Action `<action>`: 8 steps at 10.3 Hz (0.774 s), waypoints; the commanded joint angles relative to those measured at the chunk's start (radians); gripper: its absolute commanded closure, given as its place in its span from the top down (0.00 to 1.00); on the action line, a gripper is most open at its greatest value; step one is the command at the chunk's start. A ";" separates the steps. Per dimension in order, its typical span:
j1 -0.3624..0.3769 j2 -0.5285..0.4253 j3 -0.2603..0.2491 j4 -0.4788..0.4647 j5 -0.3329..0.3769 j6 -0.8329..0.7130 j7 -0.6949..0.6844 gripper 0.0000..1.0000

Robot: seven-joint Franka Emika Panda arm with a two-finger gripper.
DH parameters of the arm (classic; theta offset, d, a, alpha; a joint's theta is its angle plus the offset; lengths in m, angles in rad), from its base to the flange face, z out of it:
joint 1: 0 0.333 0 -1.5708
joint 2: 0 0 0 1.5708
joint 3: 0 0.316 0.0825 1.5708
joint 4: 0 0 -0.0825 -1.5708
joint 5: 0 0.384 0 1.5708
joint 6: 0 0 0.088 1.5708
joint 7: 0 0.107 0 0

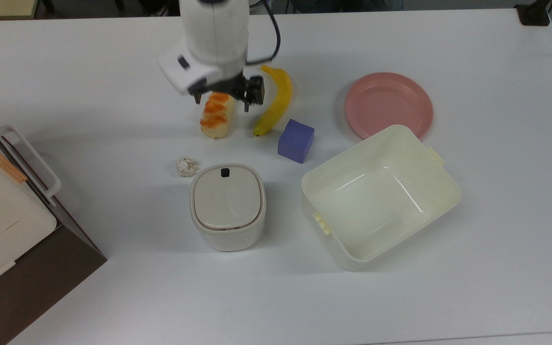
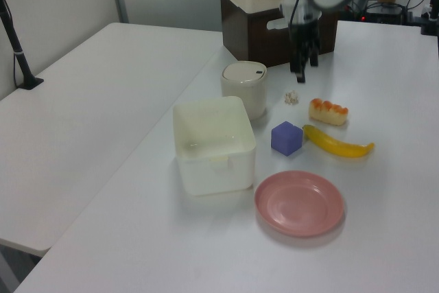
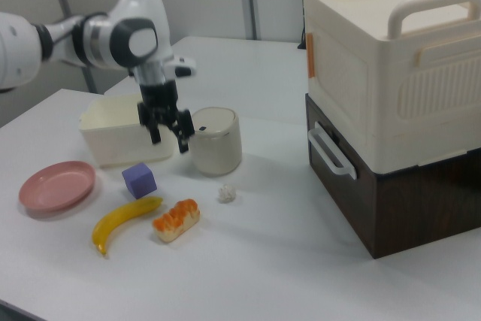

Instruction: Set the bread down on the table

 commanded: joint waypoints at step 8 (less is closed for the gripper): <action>-0.057 -0.200 0.002 0.008 0.093 -0.036 -0.061 1.00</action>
